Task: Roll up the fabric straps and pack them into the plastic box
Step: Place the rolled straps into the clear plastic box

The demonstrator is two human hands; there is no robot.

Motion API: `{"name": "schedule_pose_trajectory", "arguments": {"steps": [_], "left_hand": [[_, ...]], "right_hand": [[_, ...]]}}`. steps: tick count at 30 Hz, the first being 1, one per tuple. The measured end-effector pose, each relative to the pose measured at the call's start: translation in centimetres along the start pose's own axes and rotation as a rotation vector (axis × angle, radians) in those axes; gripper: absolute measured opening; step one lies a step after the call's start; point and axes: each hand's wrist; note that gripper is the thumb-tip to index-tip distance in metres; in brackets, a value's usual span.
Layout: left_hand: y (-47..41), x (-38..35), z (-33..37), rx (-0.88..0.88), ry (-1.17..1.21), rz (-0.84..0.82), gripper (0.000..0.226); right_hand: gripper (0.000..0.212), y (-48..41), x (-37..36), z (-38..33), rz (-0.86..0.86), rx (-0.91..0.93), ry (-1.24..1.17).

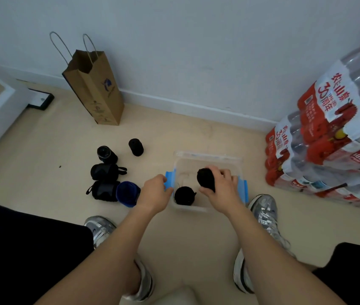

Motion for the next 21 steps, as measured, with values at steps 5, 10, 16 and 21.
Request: {"name": "schedule_pose_trajectory", "arguments": {"steps": [5,10,16,21], "left_hand": [[-1.4,-1.0,0.5,0.019,0.040,-0.031,0.019],[-2.2,-0.8,0.5,0.048,0.068,-0.050,0.013],[-2.6,-0.7,0.0,0.066,0.205,-0.076,0.007],[-2.6,-0.7,-0.4,0.062,0.234,-0.086,0.009]], "right_hand": [[0.069,-1.8,-1.6,-1.0,-0.101,-0.090,-0.081],[0.072,-3.8,-3.2,-2.4,-0.137,-0.089,-0.183],[0.068,-5.4,-5.5,-1.8,-0.165,-0.352,-0.355],[0.063,-5.7,-6.4,-2.8,-0.313,-0.290,-0.404]]}}
Point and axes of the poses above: each hand's wrist, its own y-axis away from the middle knuckle, its own x-axis out of the back of the hand, z = x × y, and after that the axes turned 2 degrees about -z, right-handed
